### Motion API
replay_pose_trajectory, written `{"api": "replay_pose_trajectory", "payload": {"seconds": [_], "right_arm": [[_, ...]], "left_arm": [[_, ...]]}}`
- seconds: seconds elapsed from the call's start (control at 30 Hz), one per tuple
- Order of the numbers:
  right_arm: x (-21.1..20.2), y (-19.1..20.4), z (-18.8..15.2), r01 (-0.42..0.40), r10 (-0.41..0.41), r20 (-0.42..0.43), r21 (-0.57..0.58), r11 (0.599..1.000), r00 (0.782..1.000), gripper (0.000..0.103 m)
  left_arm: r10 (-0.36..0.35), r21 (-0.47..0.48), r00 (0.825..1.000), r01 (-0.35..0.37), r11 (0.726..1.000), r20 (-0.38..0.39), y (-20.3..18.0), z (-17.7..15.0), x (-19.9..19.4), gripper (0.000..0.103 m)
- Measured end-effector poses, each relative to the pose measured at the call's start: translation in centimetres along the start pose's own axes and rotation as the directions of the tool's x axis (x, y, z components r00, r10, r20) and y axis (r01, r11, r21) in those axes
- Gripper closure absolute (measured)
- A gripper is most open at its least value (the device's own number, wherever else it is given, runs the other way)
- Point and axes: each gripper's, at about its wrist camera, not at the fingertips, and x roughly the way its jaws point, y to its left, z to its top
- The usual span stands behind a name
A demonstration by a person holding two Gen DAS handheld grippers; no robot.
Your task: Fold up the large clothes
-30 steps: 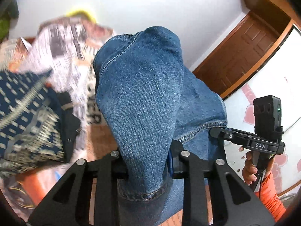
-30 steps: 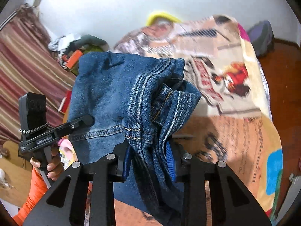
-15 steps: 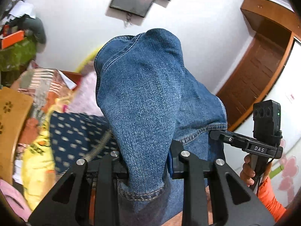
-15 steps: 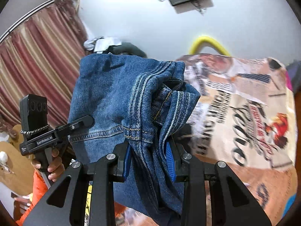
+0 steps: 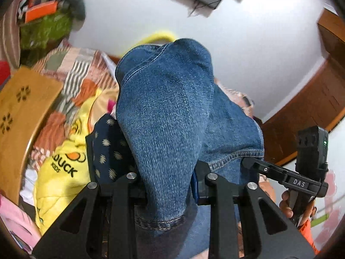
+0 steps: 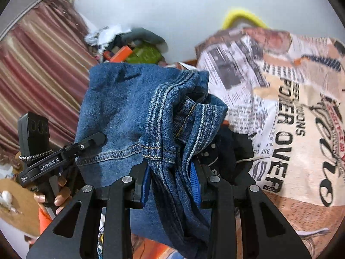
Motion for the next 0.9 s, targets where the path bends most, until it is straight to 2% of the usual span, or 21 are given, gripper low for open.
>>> {"api": "replay_pose_trajectory", "payload": {"seconds": [0.13,0.23,0.37,0.5,0.6,0.77,0.9], "right_arm": [[3.0,-1.0,0.1,0.056,-0.055,-0.034,0.018,0.998,0.998,0.074],[5.2,-1.8,0.2,0.105,-0.103,-0.066,0.028,0.994,0.992,0.074],[5.9,-1.8,-0.6,0.185,-0.187,-0.075,-0.027,0.982,0.98,0.066],[5.2,-1.3,-1.7,0.255,-0.261,-0.071,-0.087,0.963,0.963,0.059],[4.4,-1.1,-2.7,0.301,-0.311,-0.073,-0.124,0.945,0.948,0.059],[2.7,-0.3,-4.8,0.325,-0.341,-0.064,-0.183,0.928,0.938,0.059],[0.8,1.2,-7.0,0.332,-0.348,-0.03,-0.233,0.914,0.937,0.059]], "left_arm": [[0.014,-0.053,0.999,-0.016,0.998,-0.038,2.9,0.3,2.9,0.072],[0.053,-0.028,0.996,-0.055,0.998,-0.066,3.6,0.2,4.5,0.065],[0.108,0.02,0.991,-0.106,0.994,-0.075,3.0,-0.5,5.3,0.054],[0.157,0.058,0.986,-0.153,0.987,-0.062,2.3,-1.6,4.8,0.05],[0.186,0.1,0.982,-0.181,0.978,-0.043,1.0,-2.8,3.2,0.049],[0.251,0.175,0.968,-0.247,0.953,-0.001,-0.6,-5.5,0.4,0.04],[0.282,0.184,0.959,-0.276,0.943,-0.006,-0.9,-7.7,-1.1,0.035]]}}
